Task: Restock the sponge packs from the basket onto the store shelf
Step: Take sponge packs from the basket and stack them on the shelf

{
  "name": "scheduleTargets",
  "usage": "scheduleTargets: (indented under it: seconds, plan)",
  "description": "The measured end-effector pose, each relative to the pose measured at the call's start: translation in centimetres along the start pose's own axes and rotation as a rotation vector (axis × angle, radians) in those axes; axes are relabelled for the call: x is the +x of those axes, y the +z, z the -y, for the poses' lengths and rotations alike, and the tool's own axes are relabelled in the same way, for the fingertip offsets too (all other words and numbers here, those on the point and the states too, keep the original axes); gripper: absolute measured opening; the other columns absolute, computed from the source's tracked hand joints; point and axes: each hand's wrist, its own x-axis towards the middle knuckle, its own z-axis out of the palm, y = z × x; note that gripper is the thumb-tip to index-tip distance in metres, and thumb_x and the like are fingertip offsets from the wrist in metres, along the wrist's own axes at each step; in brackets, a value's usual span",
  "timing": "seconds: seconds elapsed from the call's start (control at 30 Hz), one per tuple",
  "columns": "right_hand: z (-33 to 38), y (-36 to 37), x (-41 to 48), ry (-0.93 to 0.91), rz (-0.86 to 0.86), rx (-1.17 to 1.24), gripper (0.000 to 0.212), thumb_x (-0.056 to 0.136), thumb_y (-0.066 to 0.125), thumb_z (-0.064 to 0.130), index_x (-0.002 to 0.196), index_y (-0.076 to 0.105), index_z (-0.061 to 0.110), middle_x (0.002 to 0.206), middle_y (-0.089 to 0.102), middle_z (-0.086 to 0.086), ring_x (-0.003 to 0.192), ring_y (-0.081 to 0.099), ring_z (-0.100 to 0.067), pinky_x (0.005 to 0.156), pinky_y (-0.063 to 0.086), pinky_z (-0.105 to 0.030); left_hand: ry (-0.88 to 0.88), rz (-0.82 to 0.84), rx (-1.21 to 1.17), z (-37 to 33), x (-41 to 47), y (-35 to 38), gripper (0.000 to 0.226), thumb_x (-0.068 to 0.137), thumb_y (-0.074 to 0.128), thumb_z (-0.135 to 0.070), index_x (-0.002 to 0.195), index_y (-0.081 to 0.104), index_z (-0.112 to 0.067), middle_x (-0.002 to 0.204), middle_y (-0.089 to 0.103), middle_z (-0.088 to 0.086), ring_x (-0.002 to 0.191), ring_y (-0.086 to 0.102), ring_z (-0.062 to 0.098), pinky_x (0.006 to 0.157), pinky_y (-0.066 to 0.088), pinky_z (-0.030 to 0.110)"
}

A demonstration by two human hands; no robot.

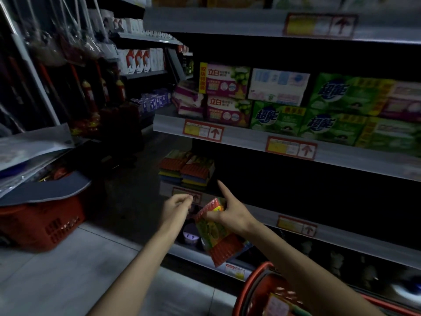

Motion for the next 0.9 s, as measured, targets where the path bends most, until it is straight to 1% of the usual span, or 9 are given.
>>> scheduleTargets:
  seconds: [0.13, 0.3, 0.43, 0.53, 0.57, 0.67, 0.77, 0.83, 0.9]
  plan:
    - [0.2, -3.4, -3.9, -0.086, -0.049, -0.073, 0.098, 0.082, 0.081, 0.025, 0.163, 0.024, 0.029, 0.166, 0.03, 0.006, 0.149, 0.033, -0.01, 0.115, 0.034, -0.024, 0.052, 0.07, 0.014, -1.6, -4.4, 0.7, 0.007, 0.1, 0.062, -0.026, 0.1, 0.069, -0.026, 0.101, 0.073, 0.001, 0.095, 0.068, 0.015, 0.072, 0.051, 0.029]
    - [-0.7, -8.7, -10.3, -0.13, -0.159, -0.22, 0.078, 0.082, 0.075, 0.037, 0.153, 0.045, 0.024, 0.15, 0.05, -0.005, 0.139, 0.047, -0.018, 0.115, 0.037, -0.03, 0.134, 0.192, 0.017, -4.1, -11.0, 4.1, 0.012, 0.101, 0.061, -0.024, 0.108, 0.071, -0.021, 0.104, 0.073, 0.003, 0.096, 0.069, 0.017, 0.077, 0.052, 0.03]
    - [-3.8, -13.2, -17.7, -0.097, -0.202, -0.241, 0.054, 0.086, 0.076, 0.041, 0.134, 0.057, 0.023, 0.127, 0.059, -0.003, 0.115, 0.059, -0.018, 0.095, 0.049, -0.033, 0.193, 0.327, 0.12, -3.5, -16.3, 7.1, 0.012, 0.1, 0.063, -0.017, 0.104, 0.072, -0.024, 0.103, 0.074, 0.007, 0.095, 0.069, 0.02, 0.08, 0.053, 0.033]
    - [-7.5, -16.3, -23.8, -0.017, -0.23, -0.201, 0.045, 0.082, 0.08, 0.048, 0.115, 0.059, 0.026, 0.106, 0.065, 0.001, 0.095, 0.065, -0.015, 0.076, 0.052, -0.03, 0.282, 0.416, 0.255, -1.6, -20.0, 9.0, 0.013, 0.097, 0.065, -0.009, 0.102, 0.071, -0.019, 0.091, 0.072, 0.004, 0.084, 0.065, 0.018, 0.069, 0.049, 0.015]
    - [-9.0, -17.0, -25.8, 0.031, -0.24, -0.169, 0.045, 0.081, 0.081, 0.048, 0.114, 0.06, 0.025, 0.102, 0.066, 0.002, 0.091, 0.067, -0.015, 0.074, 0.054, -0.03, 0.289, 0.449, 0.309, -0.8, -21.1, 9.6, 0.012, 0.097, 0.066, -0.009, 0.105, 0.071, -0.016, 0.093, 0.072, 0.003, 0.084, 0.065, 0.019, 0.065, 0.048, 0.011]
    - [-14.2, -18.3, -30.9, 0.23, -0.317, 0.033, 0.044, 0.081, 0.084, 0.04, 0.116, 0.064, 0.022, 0.101, 0.074, -0.003, 0.088, 0.074, -0.018, 0.076, 0.063, -0.038, 0.334, 0.507, 0.502, 1.5, -23.6, 10.8, 0.018, 0.097, 0.066, -0.017, 0.115, 0.068, -0.02, 0.106, 0.069, -0.002, 0.093, 0.065, 0.014, 0.073, 0.047, 0.011]
    - [-19.2, -18.1, -34.2, 0.347, -0.474, 0.226, 0.045, 0.078, 0.08, 0.05, 0.108, 0.067, 0.019, 0.103, 0.077, -0.009, 0.09, 0.075, -0.02, 0.079, 0.062, -0.042, 0.441, 0.451, 0.635, 4.8, -24.7, 11.0, 0.026, 0.094, 0.067, -0.022, 0.119, 0.065, -0.03, 0.109, 0.066, -0.007, 0.1, 0.064, 0.01, 0.086, 0.054, 0.03]
    - [-21.2, -17.2, -35.6, 0.41, -0.55, 0.373, 0.03, 0.091, 0.071, 0.046, 0.103, 0.066, 0.019, 0.103, 0.077, -0.006, 0.092, 0.075, -0.02, 0.078, 0.06, -0.037, 0.505, 0.457, 0.776, 6.8, -24.9, 10.8, 0.035, 0.094, 0.066, -0.027, 0.129, 0.061, -0.031, 0.12, 0.062, -0.01, 0.112, 0.06, 0.013, 0.091, 0.052, 0.035]
    - [-23.0, -16.6, -37.3, 0.435, -0.552, 0.449, 0.02, 0.103, 0.055, 0.04, 0.105, 0.064, 0.022, 0.1, 0.075, 0.002, 0.085, 0.071, -0.008, 0.071, 0.055, -0.026, 0.586, 0.518, 0.898, 8.3, -24.8, 10.6, 0.043, 0.096, 0.063, -0.029, 0.139, 0.056, -0.029, 0.132, 0.057, -0.01, 0.124, 0.053, 0.013, 0.098, 0.047, 0.031]
